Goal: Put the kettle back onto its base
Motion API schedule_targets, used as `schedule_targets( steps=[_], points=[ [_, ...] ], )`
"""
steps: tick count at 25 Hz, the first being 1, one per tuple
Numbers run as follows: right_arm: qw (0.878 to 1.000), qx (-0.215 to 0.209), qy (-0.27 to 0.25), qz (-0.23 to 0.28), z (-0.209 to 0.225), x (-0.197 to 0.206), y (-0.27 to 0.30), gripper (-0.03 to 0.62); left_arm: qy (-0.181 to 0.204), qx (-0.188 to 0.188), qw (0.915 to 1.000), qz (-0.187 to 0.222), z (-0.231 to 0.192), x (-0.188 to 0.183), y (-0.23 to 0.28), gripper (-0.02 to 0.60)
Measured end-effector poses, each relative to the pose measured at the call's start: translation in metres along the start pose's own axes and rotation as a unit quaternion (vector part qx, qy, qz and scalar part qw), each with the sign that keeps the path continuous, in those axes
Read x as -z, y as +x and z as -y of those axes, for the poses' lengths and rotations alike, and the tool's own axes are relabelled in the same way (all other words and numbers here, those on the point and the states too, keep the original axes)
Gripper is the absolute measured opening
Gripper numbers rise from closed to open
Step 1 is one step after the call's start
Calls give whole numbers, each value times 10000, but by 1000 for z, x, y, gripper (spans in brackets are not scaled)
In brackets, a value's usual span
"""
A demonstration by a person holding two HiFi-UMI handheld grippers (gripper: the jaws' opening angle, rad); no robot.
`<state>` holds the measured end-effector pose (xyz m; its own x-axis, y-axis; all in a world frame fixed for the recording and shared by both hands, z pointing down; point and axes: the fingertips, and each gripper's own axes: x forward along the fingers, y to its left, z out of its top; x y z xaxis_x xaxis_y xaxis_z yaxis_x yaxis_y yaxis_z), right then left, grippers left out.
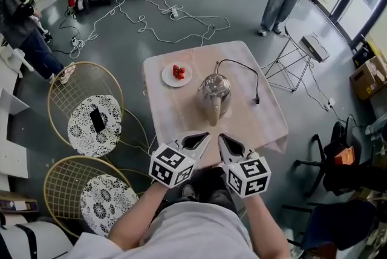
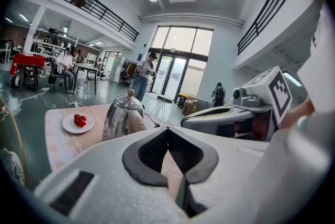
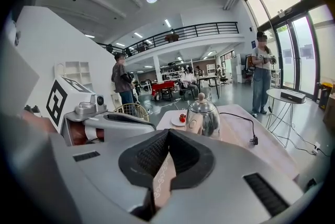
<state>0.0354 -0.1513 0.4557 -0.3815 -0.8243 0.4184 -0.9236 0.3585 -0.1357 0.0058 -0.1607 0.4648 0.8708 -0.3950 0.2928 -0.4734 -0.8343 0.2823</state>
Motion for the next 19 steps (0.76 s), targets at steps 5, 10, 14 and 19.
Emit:
schedule_targets(
  steps=[5,10,14,19],
  points=[
    [10000,82,-10,15,0,3,-11,5,88,25,9999,41,9,-3,-2,6],
    [10000,86,-12,14,-3,7,-17,3,87,54,9999,-26,15,4,-4,6],
    [10000,82,-33,-6,-6,10,-19,5,108,34,9999,-26,15,5,-3,6],
    [9999,108,-47,-48,-7,13,-23,5,116,93,9999,-55,21,7,-1,6]
  ],
)
